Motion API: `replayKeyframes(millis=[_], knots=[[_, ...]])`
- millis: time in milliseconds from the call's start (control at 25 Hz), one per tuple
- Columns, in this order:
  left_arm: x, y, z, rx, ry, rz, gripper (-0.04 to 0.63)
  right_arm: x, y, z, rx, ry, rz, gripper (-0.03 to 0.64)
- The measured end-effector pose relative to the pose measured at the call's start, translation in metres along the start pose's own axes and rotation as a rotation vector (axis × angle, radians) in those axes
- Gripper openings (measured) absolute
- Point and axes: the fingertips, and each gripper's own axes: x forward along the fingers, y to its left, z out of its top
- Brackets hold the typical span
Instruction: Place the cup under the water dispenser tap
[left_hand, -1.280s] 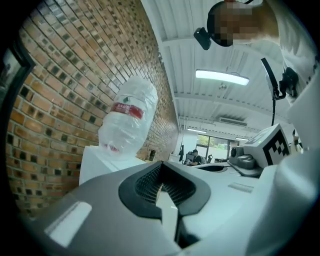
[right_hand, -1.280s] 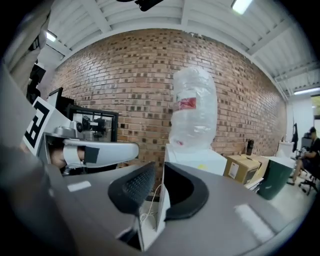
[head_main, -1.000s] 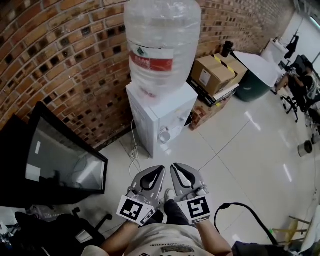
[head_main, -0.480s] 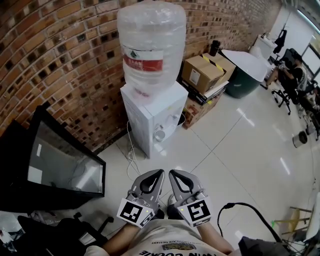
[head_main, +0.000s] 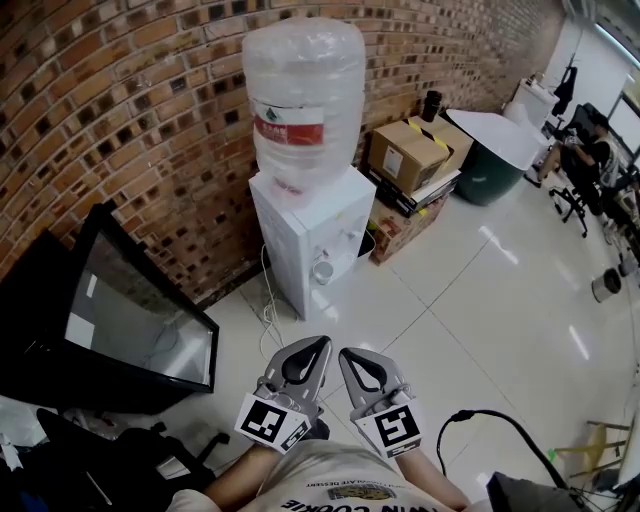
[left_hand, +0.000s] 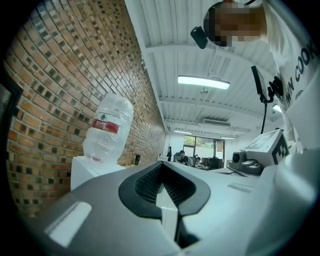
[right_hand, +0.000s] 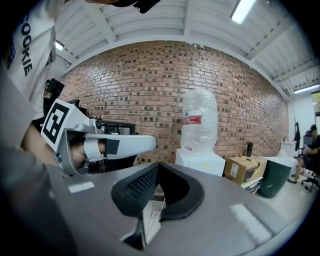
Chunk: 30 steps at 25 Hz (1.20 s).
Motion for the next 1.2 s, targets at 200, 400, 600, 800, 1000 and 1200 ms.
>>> replayKeyframes(millis=[200, 400, 600, 800, 1000, 1200], knots=[[-0.010, -0.043, -0.004, 0.011, 0.000, -0.005, -0.009, -0.044, 0.002, -0.004, 0.017, -0.015, -0.013, 0.006], [-0.031, -0.092, -0.013, 0.015, 0.014, 0.001, -0.009, -0.095, 0.018, -0.013, 0.025, -0.043, -0.004, 0.006], [-0.062, -0.142, -0.023, 0.021, 0.033, 0.012, -0.009, -0.146, 0.042, -0.028, 0.046, -0.039, 0.008, 0.006], [-0.085, -0.179, -0.027, 0.028, 0.040, 0.007, -0.009, -0.183, 0.060, -0.037, 0.067, -0.038, 0.007, 0.006], [-0.101, -0.200, -0.019, 0.032, 0.037, -0.014, -0.009, -0.203, 0.073, -0.032, 0.056, -0.055, 0.001, 0.006], [-0.116, -0.206, -0.017, 0.023, 0.035, -0.031, -0.009, -0.210, 0.089, -0.024, 0.046, -0.061, -0.008, 0.006]])
